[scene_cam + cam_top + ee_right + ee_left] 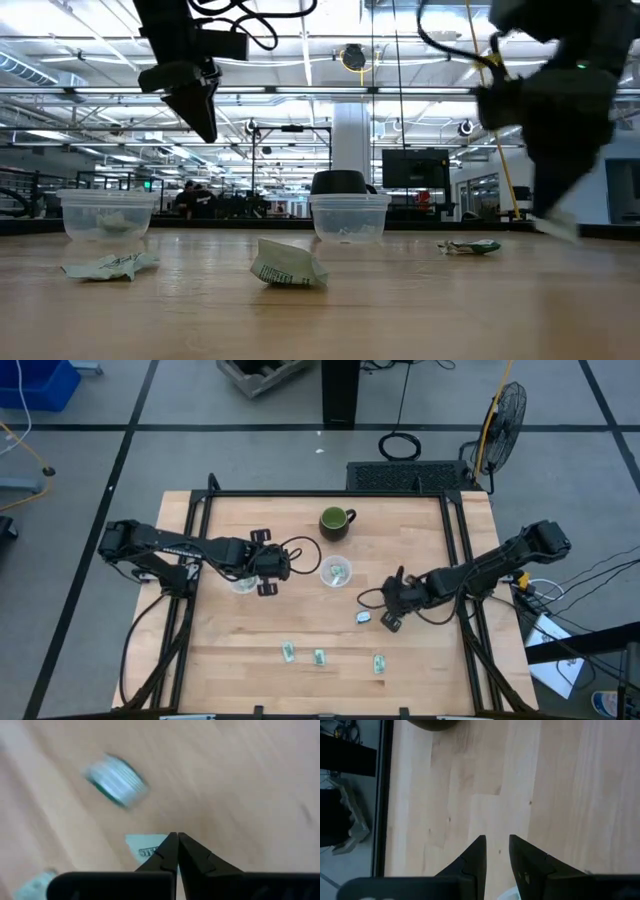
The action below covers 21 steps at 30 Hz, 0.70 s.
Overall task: Pick and place Stevia / Truvia into bins
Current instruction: Put the white stevia packet into the right transparent container
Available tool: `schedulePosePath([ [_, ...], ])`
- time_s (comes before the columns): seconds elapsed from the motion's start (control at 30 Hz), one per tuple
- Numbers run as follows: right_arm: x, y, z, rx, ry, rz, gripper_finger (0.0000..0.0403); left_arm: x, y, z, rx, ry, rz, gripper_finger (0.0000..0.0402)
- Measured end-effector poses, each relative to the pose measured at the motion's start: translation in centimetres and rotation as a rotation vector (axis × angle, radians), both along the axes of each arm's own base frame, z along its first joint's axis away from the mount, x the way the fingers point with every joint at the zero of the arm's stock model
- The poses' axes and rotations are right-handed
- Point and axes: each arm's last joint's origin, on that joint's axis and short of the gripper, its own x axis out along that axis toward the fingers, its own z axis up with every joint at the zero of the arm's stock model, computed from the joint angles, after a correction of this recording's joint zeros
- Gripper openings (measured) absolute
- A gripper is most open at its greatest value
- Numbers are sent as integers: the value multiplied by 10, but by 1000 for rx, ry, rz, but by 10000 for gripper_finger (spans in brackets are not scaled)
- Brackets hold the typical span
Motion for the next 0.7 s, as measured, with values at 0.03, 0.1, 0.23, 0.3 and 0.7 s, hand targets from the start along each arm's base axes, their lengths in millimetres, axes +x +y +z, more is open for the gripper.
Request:
schedulePosePath([
  [0.03,7,-1,5,-27,-61,39,1,0,1,0,1,-2,0,90],
  [0.1,23,-7,22,-104,-216,94,1,1,4,0,2,-5,9,90],
  [0.23,45,-27,48,-345,-456,117,1,1,9,0,1,-6,29,90],
  [0.3,53,-41,57,-418,-550,107,0,1,10,0,1,-6,33,90],
  [0.7,78,-105,30,-351,-556,71,0,1,10,0,5,-3,25,90],
])
